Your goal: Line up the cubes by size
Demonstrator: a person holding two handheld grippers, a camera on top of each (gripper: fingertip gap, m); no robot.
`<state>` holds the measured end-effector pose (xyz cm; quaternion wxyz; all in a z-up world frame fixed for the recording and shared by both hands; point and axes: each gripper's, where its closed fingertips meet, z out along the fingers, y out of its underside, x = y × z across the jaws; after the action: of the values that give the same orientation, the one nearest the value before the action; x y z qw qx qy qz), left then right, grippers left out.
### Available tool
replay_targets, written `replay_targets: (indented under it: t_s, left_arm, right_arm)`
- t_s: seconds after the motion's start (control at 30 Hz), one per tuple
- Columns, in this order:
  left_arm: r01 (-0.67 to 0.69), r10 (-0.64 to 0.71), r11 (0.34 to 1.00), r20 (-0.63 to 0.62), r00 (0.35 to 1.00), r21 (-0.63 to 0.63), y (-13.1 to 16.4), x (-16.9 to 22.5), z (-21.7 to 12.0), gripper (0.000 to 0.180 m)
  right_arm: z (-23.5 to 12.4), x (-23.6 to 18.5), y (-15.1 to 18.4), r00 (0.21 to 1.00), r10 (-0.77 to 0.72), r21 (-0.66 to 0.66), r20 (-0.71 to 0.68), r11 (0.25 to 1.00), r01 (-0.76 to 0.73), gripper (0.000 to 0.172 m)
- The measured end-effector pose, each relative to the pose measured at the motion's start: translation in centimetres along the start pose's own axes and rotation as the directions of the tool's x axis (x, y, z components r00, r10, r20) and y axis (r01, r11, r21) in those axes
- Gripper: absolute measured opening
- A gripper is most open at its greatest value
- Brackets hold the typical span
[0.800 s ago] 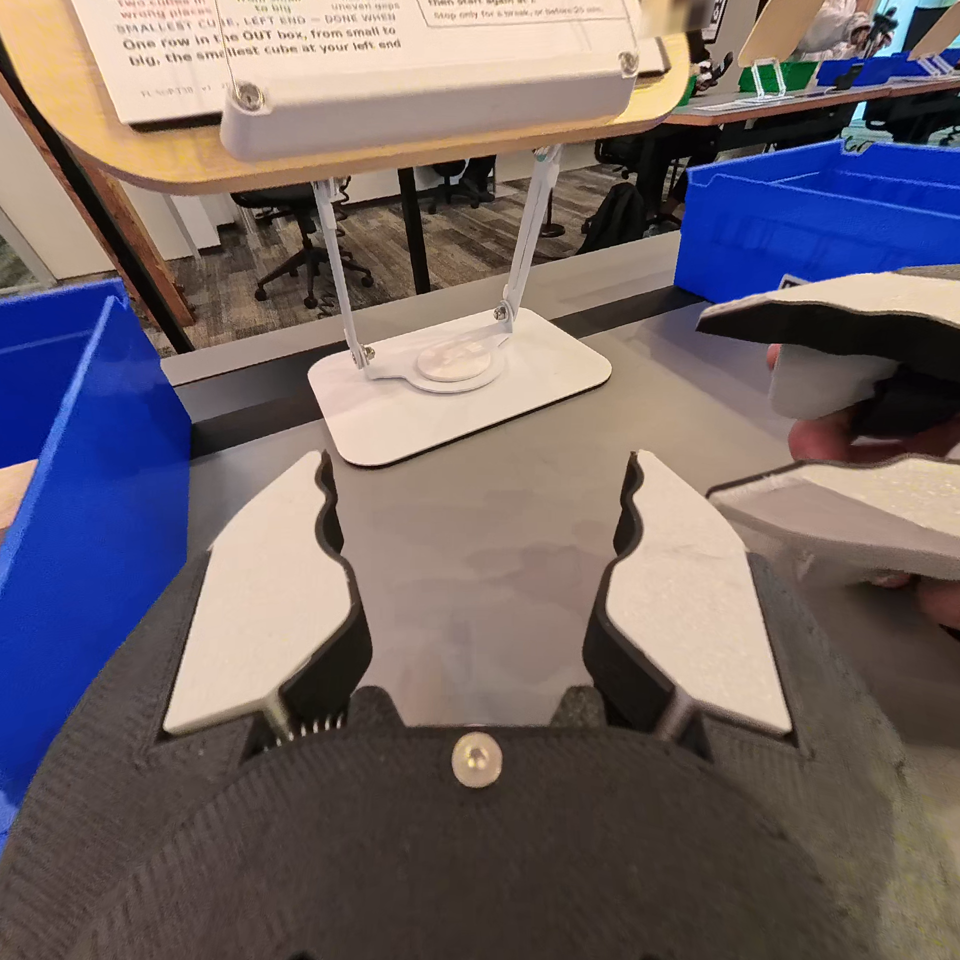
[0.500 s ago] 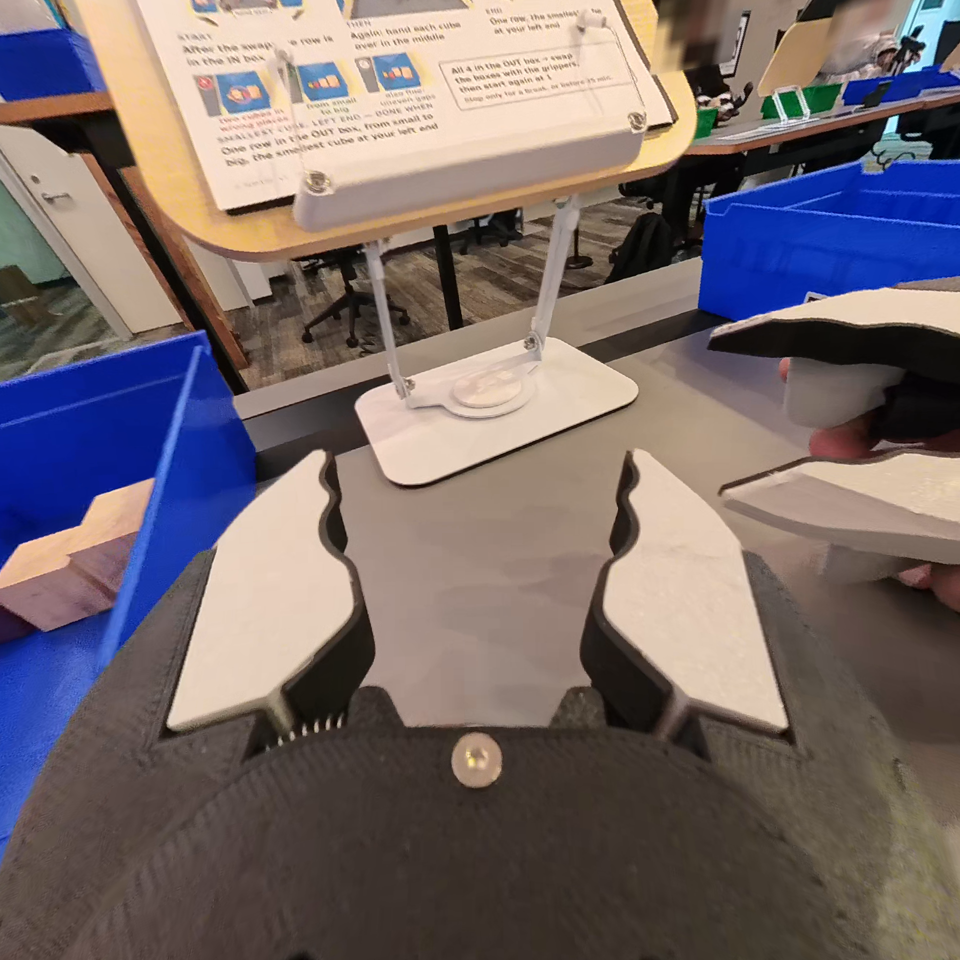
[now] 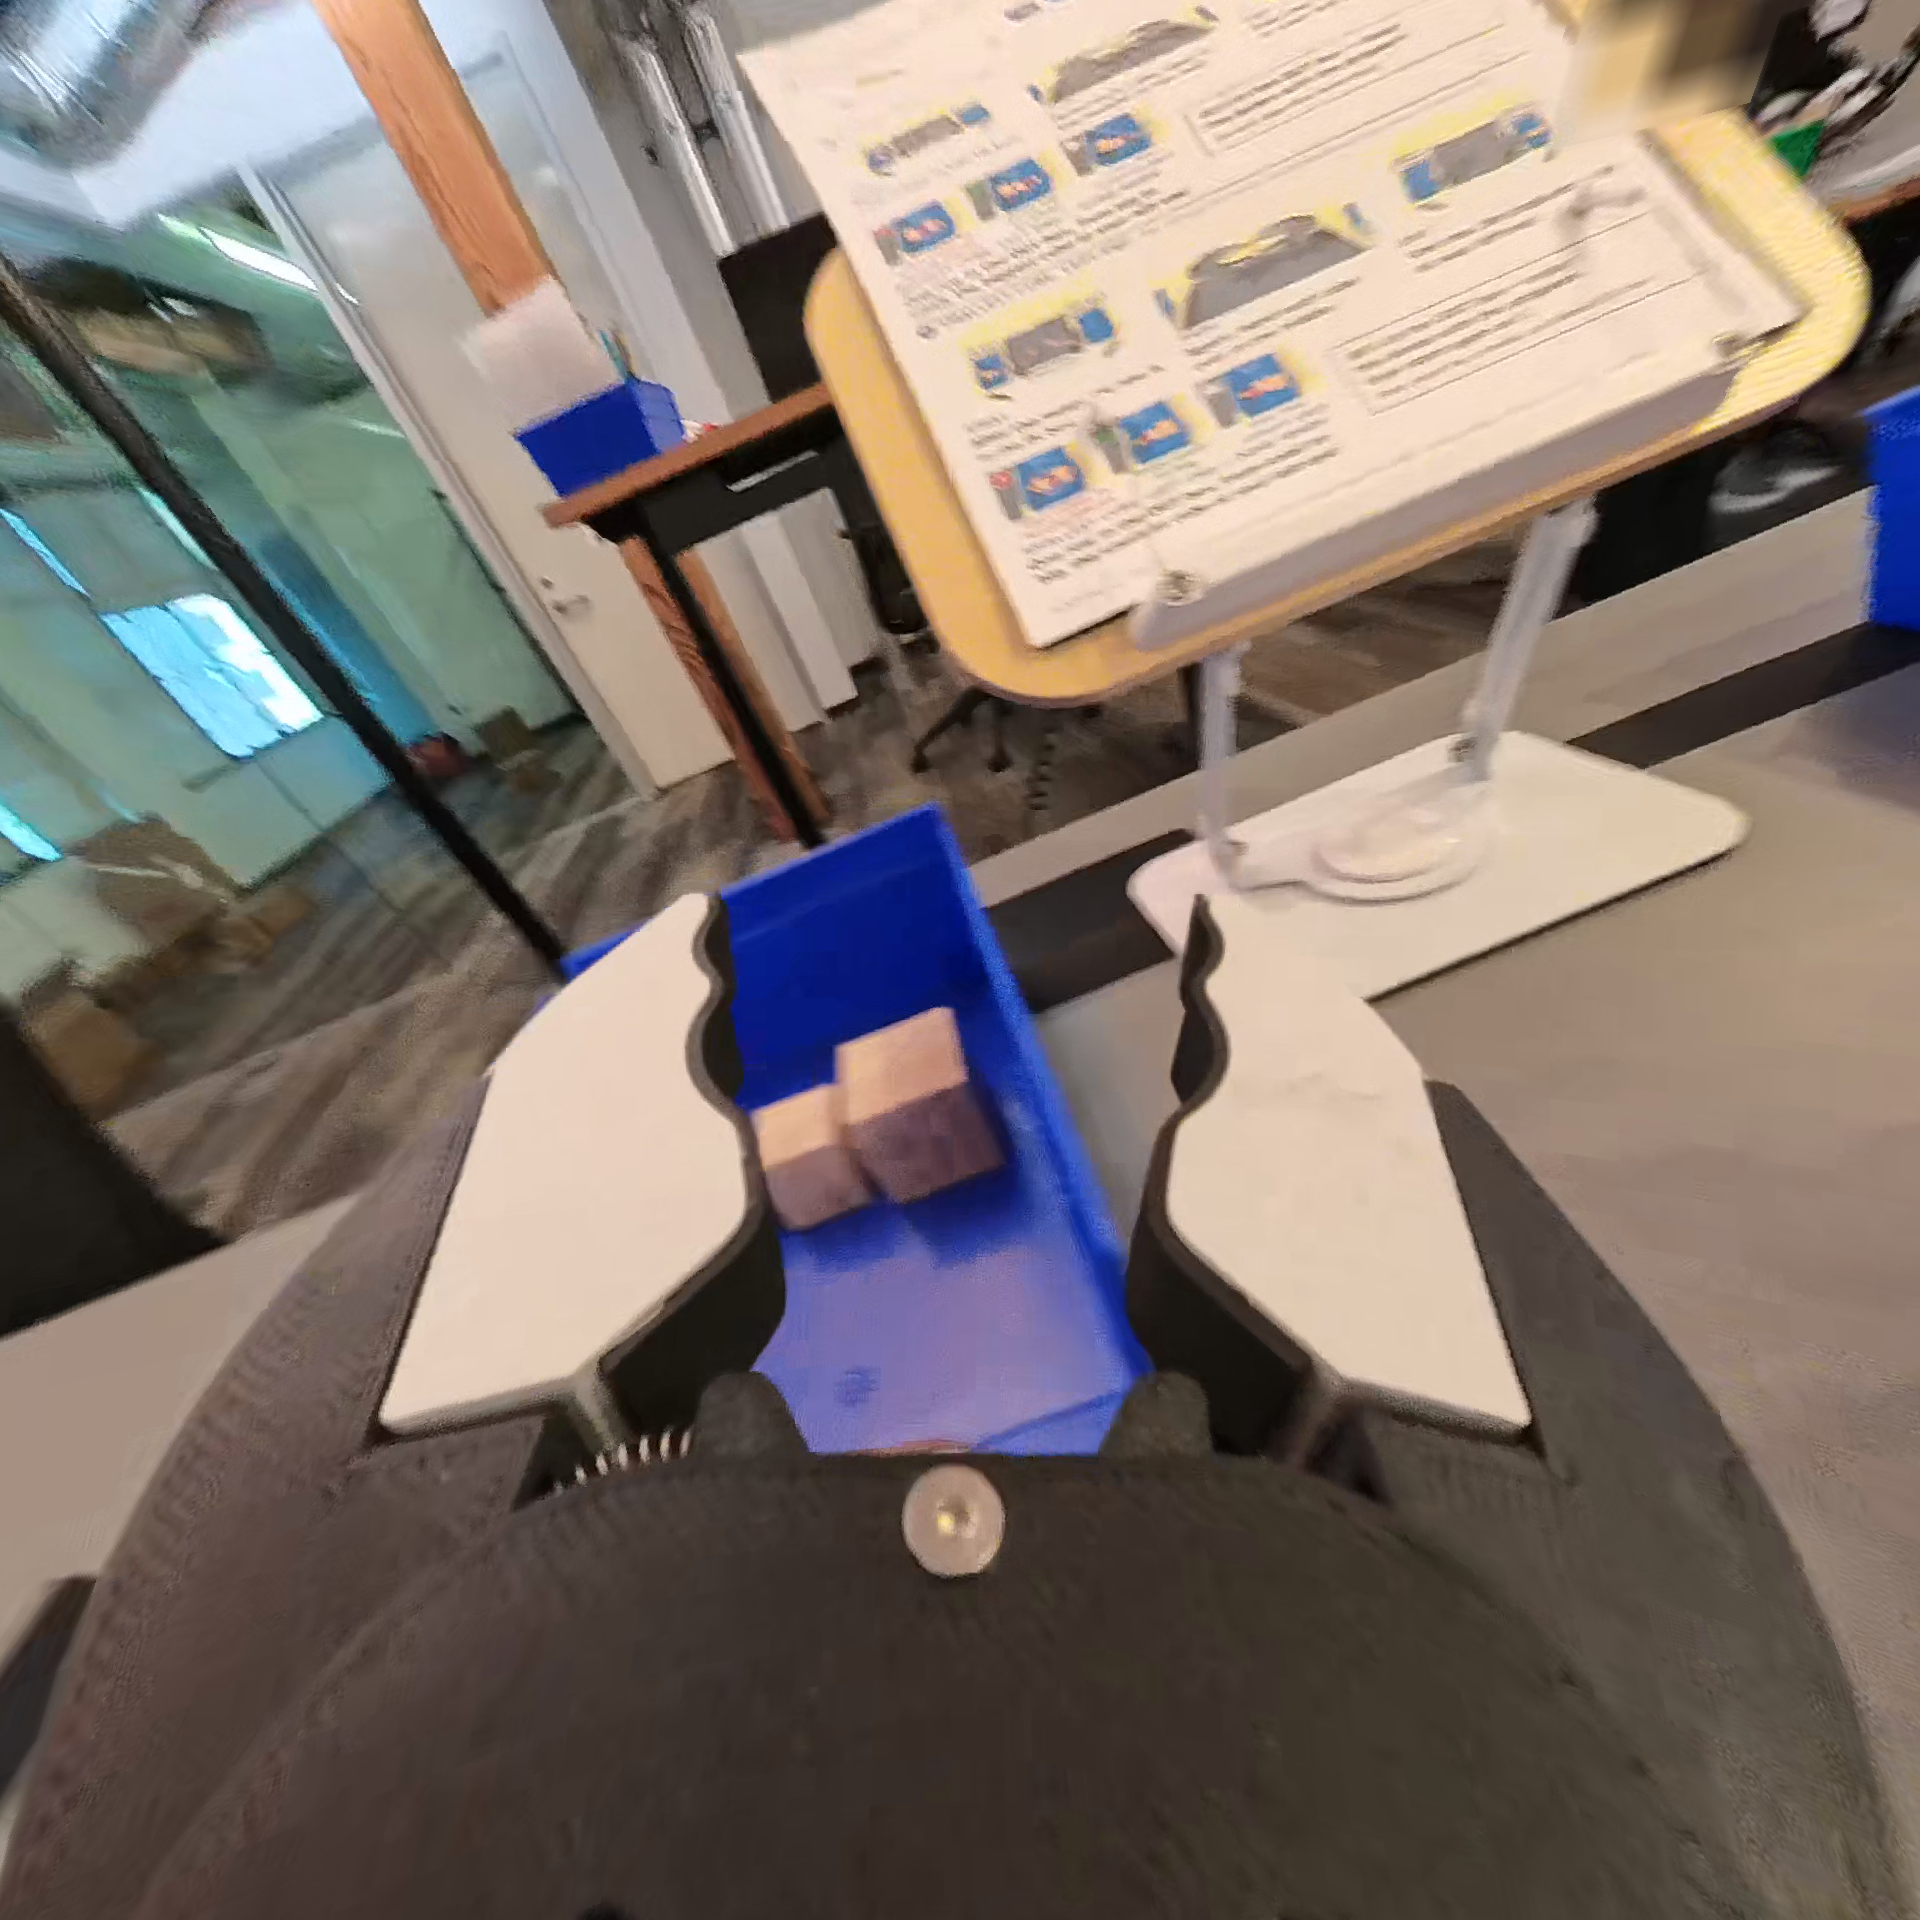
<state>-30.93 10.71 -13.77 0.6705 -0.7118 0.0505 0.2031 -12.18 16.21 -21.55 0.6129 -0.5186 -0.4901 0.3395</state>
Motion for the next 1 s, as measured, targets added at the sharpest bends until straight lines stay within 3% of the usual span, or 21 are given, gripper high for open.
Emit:
replay_targets:
  t_s: [0.13, 0.33, 0.5, 0.73, 1.0]
  left_arm:
    - [-0.092, 0.093, 0.996, 0.060, 0.994, -0.021, -1.4, -5.6, -0.1, 0.087]
    - [-0.202, 0.207, 0.977, 0.076, 0.975, -0.066, -2.5, -11.4, 0.6, 0.081]
    - [-0.319, 0.318, 0.930, -0.038, 0.947, -0.182, 0.2, -12.9, 2.7, 0.086]
    - [-0.563, 0.513, 0.777, -0.235, 0.825, -0.281, 4.5, -13.6, 4.8, 0.083]
    - [-0.767, 0.540, 0.560, -0.563, 0.625, -0.314, 10.5, -13.6, 7.1, 0.079]
  right_arm:
    - [0.0, 0.0, 0.0, 1.000, 0.000, -0.001, 0.001, 1.000, 0.000, 0.066]
    - [0.1, -0.3, 0.1, 1.000, -0.021, -0.006, 0.006, 1.000, 0.021, 0.065]
    - [0.1, -0.5, 0.2, 0.999, -0.035, -0.012, 0.010, 0.999, 0.035, 0.063]
    - [0.3, -1.0, 0.4, 0.997, -0.076, -0.026, 0.019, 0.997, 0.076, 0.063]
    - [0.4, -1.3, 0.5, 0.995, -0.095, -0.037, 0.029, 0.995, 0.096, 0.063]
